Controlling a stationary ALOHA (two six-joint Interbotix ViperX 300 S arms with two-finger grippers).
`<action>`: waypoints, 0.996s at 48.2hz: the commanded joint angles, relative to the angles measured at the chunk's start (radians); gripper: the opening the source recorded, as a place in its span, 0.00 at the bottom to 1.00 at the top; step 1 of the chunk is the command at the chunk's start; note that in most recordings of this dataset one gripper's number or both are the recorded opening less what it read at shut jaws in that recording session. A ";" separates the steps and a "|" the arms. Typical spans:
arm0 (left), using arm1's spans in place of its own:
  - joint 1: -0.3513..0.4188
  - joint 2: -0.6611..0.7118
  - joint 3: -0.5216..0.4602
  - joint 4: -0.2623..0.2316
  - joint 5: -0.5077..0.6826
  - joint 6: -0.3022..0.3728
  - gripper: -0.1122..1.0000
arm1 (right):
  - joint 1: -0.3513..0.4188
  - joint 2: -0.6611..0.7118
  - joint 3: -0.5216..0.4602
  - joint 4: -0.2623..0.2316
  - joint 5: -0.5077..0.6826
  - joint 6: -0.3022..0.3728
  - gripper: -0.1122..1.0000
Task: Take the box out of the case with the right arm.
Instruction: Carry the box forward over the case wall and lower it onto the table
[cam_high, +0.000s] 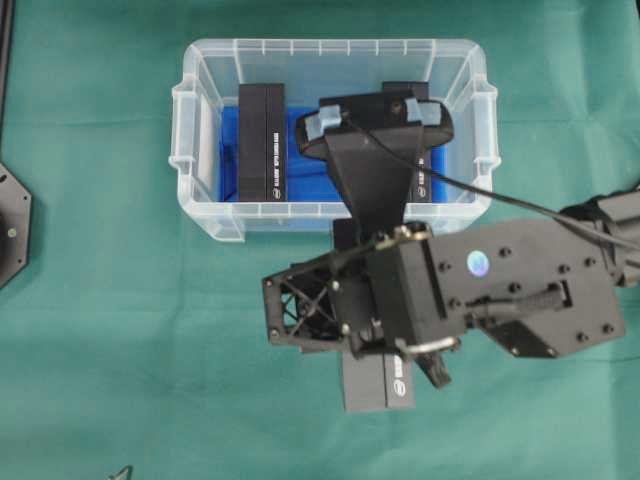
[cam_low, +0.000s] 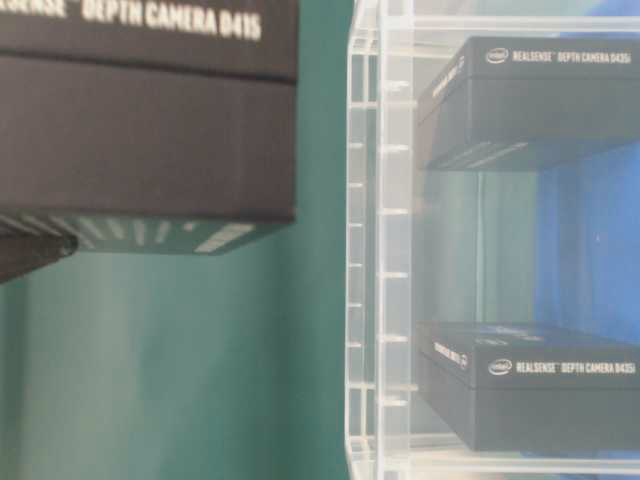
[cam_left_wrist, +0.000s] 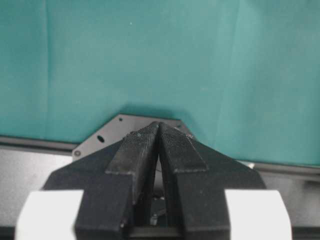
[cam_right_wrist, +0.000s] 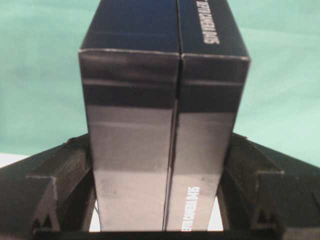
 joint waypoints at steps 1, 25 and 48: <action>0.003 0.002 -0.028 0.003 0.000 0.000 0.10 | -0.002 -0.034 -0.026 -0.003 0.000 0.002 0.69; 0.003 0.002 -0.028 0.003 0.000 0.002 0.10 | -0.002 0.002 0.054 -0.021 -0.083 0.005 0.69; 0.003 -0.005 -0.026 0.003 0.000 0.000 0.10 | 0.000 0.012 0.304 0.086 -0.357 0.049 0.69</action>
